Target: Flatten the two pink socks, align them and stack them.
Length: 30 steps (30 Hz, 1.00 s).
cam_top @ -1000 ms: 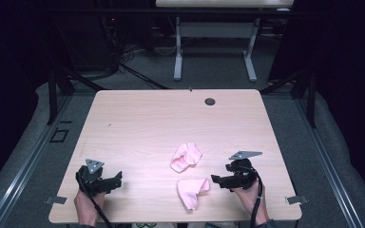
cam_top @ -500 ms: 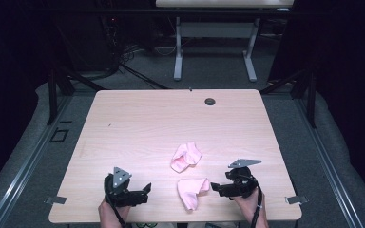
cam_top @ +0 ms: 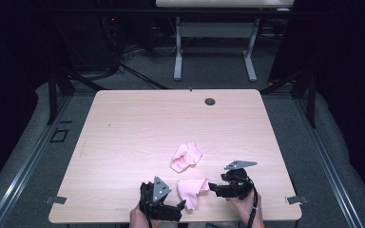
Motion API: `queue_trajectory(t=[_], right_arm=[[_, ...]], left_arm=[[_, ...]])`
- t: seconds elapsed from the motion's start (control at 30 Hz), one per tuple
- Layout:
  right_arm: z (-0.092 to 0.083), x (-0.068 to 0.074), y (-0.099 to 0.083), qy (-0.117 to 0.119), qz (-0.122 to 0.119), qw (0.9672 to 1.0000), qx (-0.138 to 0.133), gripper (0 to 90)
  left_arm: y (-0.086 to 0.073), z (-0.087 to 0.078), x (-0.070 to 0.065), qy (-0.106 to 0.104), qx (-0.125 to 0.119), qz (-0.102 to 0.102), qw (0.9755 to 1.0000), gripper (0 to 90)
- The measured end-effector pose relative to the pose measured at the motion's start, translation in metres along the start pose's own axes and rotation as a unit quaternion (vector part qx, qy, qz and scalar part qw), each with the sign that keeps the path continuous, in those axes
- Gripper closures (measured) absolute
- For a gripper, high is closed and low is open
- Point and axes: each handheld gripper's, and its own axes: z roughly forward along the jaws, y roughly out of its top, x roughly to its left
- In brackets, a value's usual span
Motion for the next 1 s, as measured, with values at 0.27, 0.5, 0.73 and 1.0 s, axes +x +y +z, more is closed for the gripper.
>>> queue_trajectory(t=[0.27, 0.5, 0.73, 1.0], right_arm=[[0.009, 0.004, 0.001, 0.008, 0.003, 0.9999, 0.008, 48.4], [0.017, 0.015, 0.002, -0.004, 0.004, 0.9999, 0.010, 58.2], [0.023, 0.018, -0.001, 0.000, 0.004, 0.9998, 0.018, 75.9], [0.024, 0.017, -0.001, 0.008, 0.004, 0.9999, 0.012, 88.3]], left_arm=[[0.012, 0.028, -0.024, -0.014, 0.024, 0.023, 0.9993, 11.1], [0.013, 0.042, -0.035, 0.027, 0.049, 0.041, 0.9976, 24.9], [0.010, 0.040, -0.031, 0.017, 0.049, 0.040, 0.9978, 51.9], [0.006, 0.035, -0.023, 0.016, 0.046, 0.036, 0.9982, 77.1]])
